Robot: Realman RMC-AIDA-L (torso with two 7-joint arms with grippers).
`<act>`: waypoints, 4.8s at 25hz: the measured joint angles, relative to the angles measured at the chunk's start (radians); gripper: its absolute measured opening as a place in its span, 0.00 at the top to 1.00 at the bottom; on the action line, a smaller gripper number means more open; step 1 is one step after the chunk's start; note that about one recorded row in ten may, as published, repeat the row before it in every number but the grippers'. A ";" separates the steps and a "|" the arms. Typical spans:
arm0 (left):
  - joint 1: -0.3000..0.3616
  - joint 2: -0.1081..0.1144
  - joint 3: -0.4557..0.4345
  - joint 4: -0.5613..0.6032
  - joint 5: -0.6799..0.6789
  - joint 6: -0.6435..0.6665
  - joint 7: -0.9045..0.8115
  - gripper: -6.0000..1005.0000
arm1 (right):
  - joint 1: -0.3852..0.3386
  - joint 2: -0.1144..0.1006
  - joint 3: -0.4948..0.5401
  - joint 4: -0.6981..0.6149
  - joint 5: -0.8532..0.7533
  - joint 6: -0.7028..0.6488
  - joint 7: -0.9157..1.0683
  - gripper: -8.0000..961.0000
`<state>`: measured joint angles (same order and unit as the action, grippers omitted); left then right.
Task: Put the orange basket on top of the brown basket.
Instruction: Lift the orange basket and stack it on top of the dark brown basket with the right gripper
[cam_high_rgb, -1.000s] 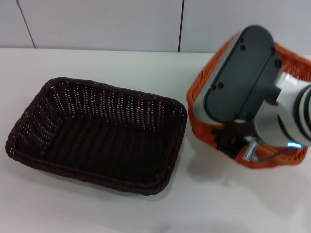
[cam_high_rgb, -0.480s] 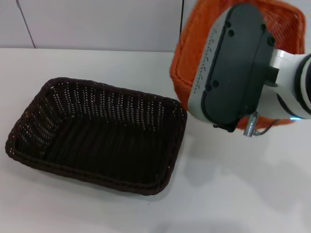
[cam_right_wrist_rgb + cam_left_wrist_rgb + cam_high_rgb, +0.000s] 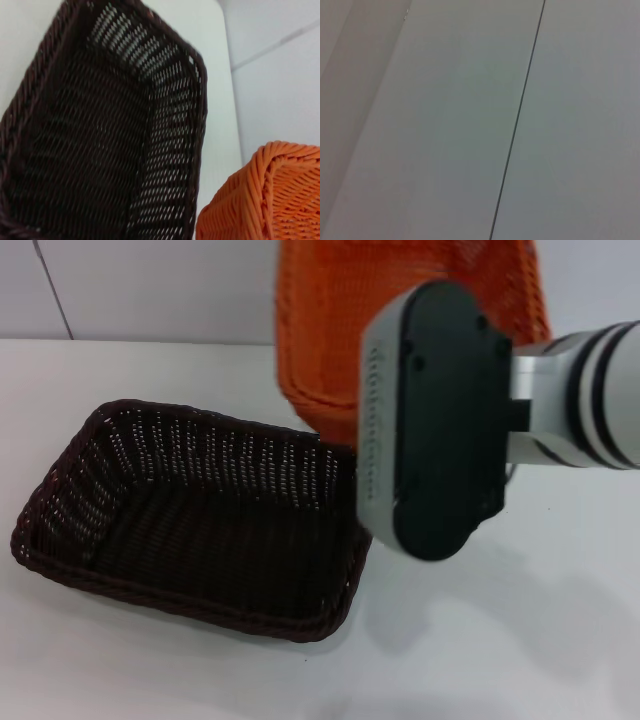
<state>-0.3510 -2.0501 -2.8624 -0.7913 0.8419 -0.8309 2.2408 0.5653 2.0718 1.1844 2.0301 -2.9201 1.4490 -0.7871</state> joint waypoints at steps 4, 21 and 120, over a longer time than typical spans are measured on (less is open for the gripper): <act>0.000 -0.004 -0.003 0.004 -0.001 -0.005 0.000 0.40 | 0.005 -0.001 -0.076 -0.004 0.001 -0.101 -0.085 0.84; 0.002 -0.007 -0.018 0.014 -0.017 -0.039 -0.002 0.40 | -0.101 -0.050 -0.292 -0.003 0.001 -0.335 -0.333 0.83; 0.024 -0.004 -0.011 0.163 -0.153 -0.209 0.003 0.40 | -0.795 0.007 -0.434 -0.197 0.002 -1.299 -1.294 0.55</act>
<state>-0.3273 -2.0542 -2.8739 -0.6279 0.6889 -1.0401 2.2443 -0.2294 2.0788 0.7500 1.8330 -2.9185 0.1496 -2.0806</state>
